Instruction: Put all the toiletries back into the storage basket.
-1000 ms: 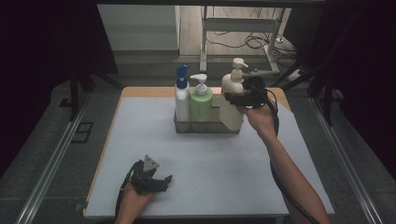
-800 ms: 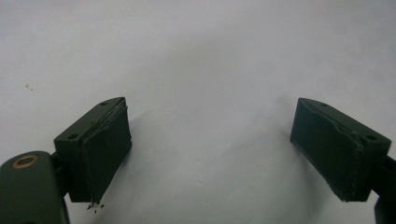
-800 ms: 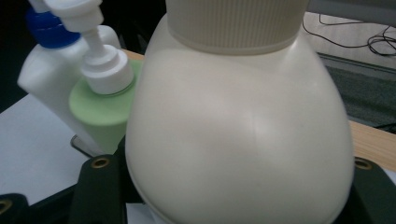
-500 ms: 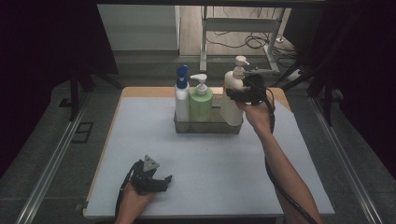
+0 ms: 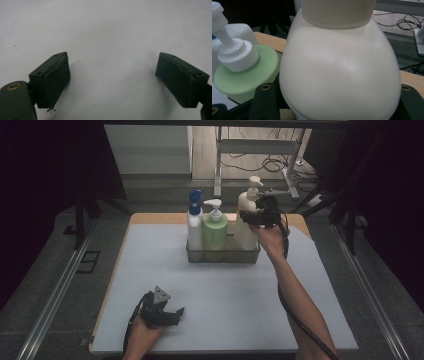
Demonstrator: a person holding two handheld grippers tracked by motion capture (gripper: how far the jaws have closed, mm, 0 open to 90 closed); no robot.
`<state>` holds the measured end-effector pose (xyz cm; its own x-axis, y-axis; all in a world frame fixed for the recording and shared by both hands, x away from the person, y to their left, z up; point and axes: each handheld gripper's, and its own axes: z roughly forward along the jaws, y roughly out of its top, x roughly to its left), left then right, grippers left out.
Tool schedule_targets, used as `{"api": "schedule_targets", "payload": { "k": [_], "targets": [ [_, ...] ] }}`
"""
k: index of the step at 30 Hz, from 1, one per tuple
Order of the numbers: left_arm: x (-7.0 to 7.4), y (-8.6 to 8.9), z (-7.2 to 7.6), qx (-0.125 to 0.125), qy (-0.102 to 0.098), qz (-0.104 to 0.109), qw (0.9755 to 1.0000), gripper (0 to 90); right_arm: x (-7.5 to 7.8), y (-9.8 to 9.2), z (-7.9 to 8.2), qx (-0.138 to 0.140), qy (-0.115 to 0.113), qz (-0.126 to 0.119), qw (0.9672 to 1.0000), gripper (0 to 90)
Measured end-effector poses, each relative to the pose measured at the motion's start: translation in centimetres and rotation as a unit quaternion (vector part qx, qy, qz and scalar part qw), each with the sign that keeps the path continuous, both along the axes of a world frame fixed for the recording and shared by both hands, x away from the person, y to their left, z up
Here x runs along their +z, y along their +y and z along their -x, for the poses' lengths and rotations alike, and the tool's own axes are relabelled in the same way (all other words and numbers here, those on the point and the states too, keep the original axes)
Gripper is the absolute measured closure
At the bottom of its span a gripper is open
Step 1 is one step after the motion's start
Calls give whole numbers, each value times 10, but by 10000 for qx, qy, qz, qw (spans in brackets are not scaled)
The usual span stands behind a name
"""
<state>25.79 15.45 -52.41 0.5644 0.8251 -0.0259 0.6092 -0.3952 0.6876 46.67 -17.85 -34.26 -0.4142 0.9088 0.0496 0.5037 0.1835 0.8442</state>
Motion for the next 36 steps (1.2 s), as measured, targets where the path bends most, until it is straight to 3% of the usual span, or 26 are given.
{"api": "schedule_targets", "payload": {
  "k": [20,36],
  "targets": [
    [0,0,0,-3,8,-1,10000,120,-22,14,-9,5,-96,66,9999,369],
    [0,0,0,2,11,0,10000,120,-33,17,-3,80,65,157,9998,368]
  ]
}}
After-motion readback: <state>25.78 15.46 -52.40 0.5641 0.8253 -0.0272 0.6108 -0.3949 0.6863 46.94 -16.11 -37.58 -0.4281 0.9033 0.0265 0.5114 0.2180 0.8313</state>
